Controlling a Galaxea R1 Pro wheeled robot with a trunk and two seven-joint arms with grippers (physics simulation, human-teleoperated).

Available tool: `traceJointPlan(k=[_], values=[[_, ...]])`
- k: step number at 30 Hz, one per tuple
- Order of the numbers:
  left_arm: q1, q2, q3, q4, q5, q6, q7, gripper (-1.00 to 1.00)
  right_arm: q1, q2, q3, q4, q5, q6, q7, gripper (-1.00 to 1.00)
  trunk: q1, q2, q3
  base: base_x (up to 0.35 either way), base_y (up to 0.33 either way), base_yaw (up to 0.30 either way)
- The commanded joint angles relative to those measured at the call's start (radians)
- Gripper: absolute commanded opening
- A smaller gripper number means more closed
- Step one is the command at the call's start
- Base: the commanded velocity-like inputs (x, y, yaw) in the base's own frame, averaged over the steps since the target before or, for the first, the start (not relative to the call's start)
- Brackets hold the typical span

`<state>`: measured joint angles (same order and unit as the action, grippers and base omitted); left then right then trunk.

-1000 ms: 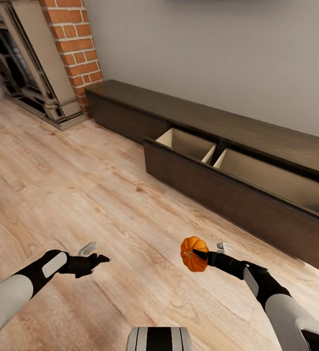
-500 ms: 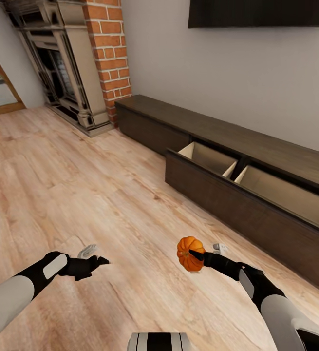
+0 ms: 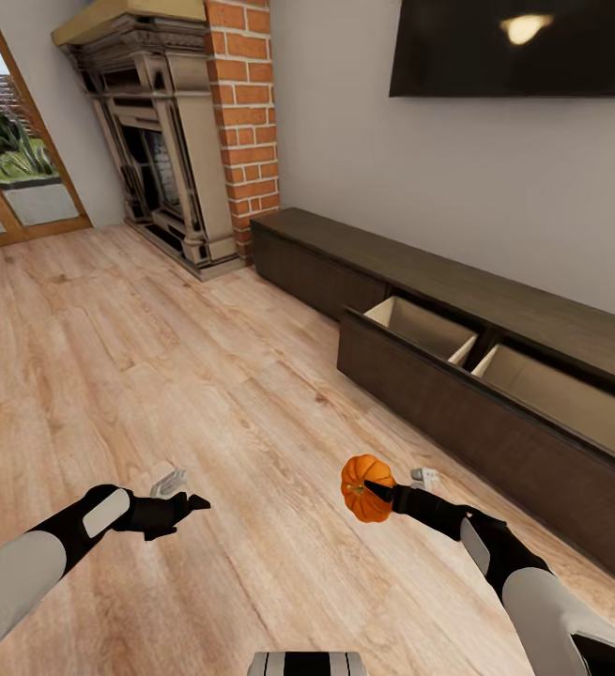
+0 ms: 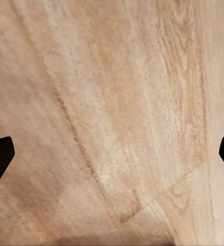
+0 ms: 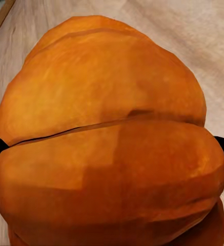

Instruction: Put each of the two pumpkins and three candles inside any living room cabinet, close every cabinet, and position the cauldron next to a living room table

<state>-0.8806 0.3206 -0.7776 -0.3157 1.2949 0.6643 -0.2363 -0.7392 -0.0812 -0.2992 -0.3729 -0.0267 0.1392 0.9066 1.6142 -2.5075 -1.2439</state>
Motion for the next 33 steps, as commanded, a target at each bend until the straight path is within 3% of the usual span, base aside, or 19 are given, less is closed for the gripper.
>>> traceJointPlan(k=[1,9,12,23,33], values=[[0.0,0.0,0.0,0.001,0.0,-0.001,0.0,1.0,0.0,0.0,0.0,0.0,0.001,0.0,-0.001,-1.0,0.0,0.0,0.004,0.0,0.0,0.003],[0.0,-0.001,0.0,0.013,0.0,-0.019,0.0,1.0,0.002,0.001,0.0,-0.001,0.006,-0.001,-0.001,-1.0,-0.004,0.002,0.035,0.0,0.0,0.036],[0.0,-0.001,0.0,0.014,0.001,-0.02,0.0,1.0,0.004,0.012,0.0,-0.001,0.008,-0.001,-0.01,-1.0,-0.005,0.003,0.047,0.0,0.0,0.242],[0.0,-0.001,0.0,0.015,0.001,-0.022,0.0,1.0,0.004,0.014,0.0,-0.001,0.01,-0.001,-0.018,-1.0,-0.01,0.005,0.089,0.0,0.0,0.284],[0.0,-0.007,0.001,0.058,0.002,-0.058,0.0,1.0,0.004,0.015,0.0,-0.001,0.01,-0.001,-0.018,-1.0,-0.01,0.005,0.089,0.0,0.0,0.286]])
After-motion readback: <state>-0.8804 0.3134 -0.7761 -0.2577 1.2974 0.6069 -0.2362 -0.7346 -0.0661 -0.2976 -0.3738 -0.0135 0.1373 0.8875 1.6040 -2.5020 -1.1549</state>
